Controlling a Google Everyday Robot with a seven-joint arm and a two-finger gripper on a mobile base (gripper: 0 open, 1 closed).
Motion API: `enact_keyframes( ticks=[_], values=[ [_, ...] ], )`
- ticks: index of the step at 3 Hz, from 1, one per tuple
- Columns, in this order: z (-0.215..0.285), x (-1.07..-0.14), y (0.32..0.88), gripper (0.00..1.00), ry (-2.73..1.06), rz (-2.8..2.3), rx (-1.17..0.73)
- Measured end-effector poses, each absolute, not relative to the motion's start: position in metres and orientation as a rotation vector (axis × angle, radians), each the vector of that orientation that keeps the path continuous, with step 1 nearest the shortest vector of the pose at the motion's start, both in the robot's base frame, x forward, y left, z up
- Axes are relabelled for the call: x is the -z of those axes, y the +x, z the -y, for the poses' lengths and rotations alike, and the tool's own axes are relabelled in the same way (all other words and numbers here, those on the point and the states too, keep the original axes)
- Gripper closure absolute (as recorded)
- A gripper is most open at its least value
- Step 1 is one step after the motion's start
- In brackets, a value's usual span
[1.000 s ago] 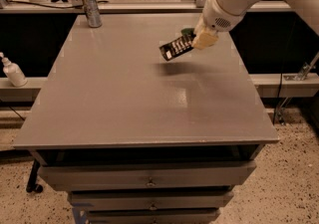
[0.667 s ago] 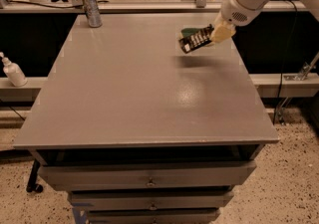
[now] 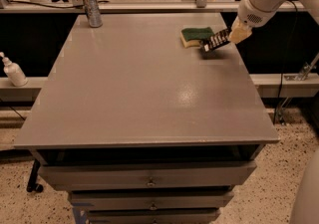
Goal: Move rxbar chocolate near sponge
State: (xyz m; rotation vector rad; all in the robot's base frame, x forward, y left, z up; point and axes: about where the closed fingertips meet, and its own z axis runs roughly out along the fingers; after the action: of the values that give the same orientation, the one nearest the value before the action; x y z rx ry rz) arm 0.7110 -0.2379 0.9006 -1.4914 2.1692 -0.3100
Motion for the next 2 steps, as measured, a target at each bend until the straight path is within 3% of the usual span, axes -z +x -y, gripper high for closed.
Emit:
enact_keyframes(
  ticks=[1,2],
  values=[
    [0.249,-0.882,0.716,1.0,-1.528,-2.207,0.345],
    [0.249,-0.871,0.722,0.83,-1.559,-2.219,0.354]
  ],
)
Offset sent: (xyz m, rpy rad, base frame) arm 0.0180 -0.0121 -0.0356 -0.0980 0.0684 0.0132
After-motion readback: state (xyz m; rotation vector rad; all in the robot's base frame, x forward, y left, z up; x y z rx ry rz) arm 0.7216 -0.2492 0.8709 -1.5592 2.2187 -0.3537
